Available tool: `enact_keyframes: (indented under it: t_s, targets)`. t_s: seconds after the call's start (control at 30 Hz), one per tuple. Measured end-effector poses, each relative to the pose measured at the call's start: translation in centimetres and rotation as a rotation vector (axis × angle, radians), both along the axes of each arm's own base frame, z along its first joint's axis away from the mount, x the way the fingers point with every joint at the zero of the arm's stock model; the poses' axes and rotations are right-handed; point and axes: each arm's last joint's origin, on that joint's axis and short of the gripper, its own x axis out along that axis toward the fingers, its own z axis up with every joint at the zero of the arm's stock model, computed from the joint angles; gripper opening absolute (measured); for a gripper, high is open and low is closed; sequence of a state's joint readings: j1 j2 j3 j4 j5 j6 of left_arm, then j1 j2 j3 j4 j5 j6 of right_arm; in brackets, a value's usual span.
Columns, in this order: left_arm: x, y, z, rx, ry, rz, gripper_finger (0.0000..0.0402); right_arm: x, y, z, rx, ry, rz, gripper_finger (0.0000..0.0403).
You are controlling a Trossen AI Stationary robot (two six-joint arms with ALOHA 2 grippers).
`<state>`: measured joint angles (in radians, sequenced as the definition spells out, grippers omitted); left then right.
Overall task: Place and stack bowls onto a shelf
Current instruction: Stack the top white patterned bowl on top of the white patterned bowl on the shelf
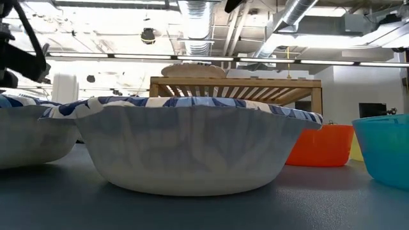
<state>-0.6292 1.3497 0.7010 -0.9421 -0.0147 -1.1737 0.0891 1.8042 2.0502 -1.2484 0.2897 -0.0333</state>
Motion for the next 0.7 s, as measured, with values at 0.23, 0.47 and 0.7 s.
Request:
enact_keyframes:
  t_s: [0.23, 0.47, 0.7]
  targets:
    - [0.6, -0.3, 0.8, 0.002, -0.031, 0.006, 0.0012, 0.0, 0.0, 0.0, 0.008, -0.003, -0.013, 0.0032]
    - [1.7, -0.7, 6.1, 0.038, -0.177, 0.014, 0.0002, 0.1, -2.2, 0.0, 0.059, -0.028, -0.150, 0.0040]
    - [2.9, -1.3, 14.0, 0.023, -0.361, -0.106, 0.0000, 0.1, -4.8, 0.0, 0.206, -0.028, -0.141, 0.0099]
